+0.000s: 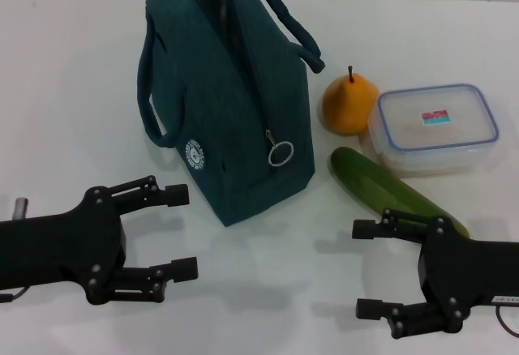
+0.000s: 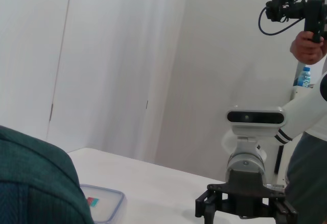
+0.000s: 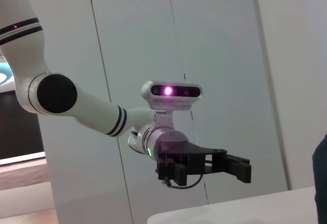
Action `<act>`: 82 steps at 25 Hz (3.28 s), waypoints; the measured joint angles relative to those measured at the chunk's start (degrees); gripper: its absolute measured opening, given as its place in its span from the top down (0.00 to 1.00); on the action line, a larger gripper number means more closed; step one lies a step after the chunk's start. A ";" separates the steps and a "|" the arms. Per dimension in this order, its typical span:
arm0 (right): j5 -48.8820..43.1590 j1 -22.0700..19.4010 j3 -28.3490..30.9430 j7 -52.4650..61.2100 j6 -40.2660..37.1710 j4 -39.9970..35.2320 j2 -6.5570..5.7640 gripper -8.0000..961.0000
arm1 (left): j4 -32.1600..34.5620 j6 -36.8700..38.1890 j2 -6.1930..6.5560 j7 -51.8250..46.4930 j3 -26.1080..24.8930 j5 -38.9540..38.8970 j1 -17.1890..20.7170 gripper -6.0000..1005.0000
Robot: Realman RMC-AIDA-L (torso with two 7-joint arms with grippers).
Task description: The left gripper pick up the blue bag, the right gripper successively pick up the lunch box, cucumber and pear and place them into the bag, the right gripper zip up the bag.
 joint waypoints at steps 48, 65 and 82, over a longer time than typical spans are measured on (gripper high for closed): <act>5.74 -4.44 4.04 0.02 1.04 -4.78 -1.30 0.09 | 20.21 -22.23 5.71 -75.22 -8.87 13.23 -16.14 0.12; 6.26 -6.21 10.89 -0.04 -0.53 -5.77 -2.89 0.09 | 31.11 -21.85 2.71 -91.17 2.36 27.82 -21.95 0.13; 6.26 -5.54 11.01 0.20 0.15 -6.73 -3.61 0.09 | 30.77 -21.30 2.03 -90.56 6.99 29.57 -20.84 0.18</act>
